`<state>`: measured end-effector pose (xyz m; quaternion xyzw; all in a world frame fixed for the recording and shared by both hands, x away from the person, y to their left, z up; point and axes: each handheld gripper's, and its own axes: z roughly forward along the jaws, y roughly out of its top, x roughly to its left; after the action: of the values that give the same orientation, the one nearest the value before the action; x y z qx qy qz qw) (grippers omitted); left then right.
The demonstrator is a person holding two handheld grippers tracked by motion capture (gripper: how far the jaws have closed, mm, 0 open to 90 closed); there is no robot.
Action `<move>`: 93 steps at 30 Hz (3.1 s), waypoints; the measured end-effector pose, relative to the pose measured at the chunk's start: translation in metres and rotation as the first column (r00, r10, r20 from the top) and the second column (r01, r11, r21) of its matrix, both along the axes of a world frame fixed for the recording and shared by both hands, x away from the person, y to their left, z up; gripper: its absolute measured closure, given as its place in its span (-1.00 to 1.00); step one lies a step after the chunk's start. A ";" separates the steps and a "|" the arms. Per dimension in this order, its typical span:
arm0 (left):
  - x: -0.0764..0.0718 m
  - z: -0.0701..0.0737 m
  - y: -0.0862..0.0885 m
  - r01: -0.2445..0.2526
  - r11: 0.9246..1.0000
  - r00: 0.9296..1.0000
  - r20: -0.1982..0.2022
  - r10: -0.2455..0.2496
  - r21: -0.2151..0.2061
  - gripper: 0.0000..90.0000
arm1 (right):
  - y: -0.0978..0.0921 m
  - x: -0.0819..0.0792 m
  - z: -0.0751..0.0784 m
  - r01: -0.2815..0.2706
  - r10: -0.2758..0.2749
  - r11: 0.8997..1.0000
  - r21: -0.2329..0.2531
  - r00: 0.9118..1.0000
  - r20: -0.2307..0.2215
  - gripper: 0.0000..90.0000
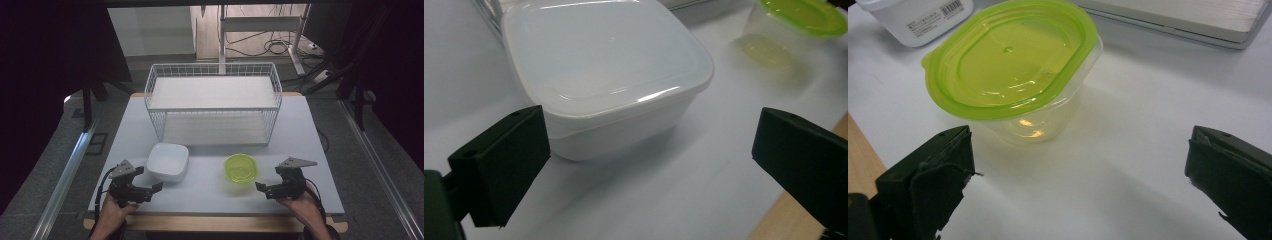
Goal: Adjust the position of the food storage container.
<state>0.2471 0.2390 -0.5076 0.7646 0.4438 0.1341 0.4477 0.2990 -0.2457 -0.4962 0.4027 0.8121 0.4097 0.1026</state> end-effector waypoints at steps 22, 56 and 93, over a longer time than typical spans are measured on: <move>-0.004 -0.001 -0.006 0.013 0.999 0.995 0.102 -0.018 0.050 -0.90 | -0.002 0.003 0.002 0.056 -0.057 0.997 -0.051 0.998 -0.019 -0.57; -0.002 0.000 -0.013 -0.003 0.996 0.997 0.081 -0.004 0.089 -0.86 | 0.043 0.018 0.033 -0.117 0.119 0.991 -0.058 0.992 0.041 0.98; -0.002 -0.001 -0.013 0.003 0.994 0.999 0.052 -0.009 0.111 -0.81 | 0.134 0.028 0.014 -0.275 0.276 0.953 -0.129 0.961 -0.009 0.99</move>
<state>0.2455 0.2262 -0.5085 0.7860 0.4215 0.1772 0.4162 0.3271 -0.1115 -0.4820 0.2761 0.8845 0.3687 0.0739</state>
